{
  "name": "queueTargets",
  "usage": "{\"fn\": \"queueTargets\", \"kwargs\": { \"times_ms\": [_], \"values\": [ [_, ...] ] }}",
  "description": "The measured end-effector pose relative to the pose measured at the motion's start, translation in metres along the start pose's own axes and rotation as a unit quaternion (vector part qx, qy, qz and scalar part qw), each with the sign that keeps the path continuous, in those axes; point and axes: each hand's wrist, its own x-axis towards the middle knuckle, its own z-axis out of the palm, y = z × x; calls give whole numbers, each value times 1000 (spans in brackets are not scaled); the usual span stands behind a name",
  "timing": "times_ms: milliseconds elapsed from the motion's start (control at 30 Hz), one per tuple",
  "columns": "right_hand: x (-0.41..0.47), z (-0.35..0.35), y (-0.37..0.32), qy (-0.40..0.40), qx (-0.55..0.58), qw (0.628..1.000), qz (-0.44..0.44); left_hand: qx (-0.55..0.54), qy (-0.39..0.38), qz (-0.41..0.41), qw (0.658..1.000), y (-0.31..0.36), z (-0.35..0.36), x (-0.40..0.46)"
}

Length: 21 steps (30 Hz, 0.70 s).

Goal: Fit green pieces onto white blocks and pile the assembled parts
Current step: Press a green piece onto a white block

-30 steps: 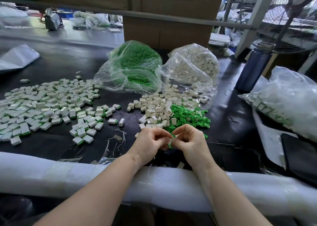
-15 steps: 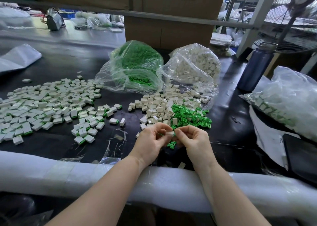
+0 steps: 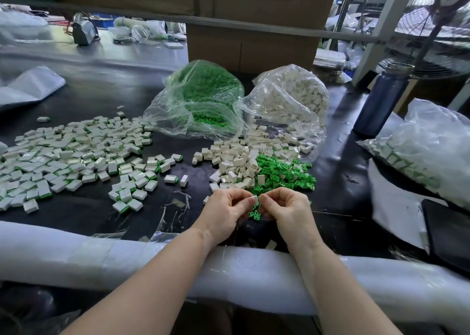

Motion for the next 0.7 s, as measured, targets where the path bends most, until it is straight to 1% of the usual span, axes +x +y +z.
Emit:
{"fn": "queueTargets", "kwargs": {
  "times_ms": [100,267,500,700],
  "values": [
    [0,-1,0,-12,7,1000,2,4,-9,0,1000,-1,-1,0],
    [0,0,1,-29,-19,999,-7,34,-26,11,999,-3,-1,0],
    [1,-1,2,-10,39,999,-2,15,5,19,1000,1,1,0],
    [0,-3,2,-11,56,998,-8,53,23,32,998,2,4,-2]
  ]
}}
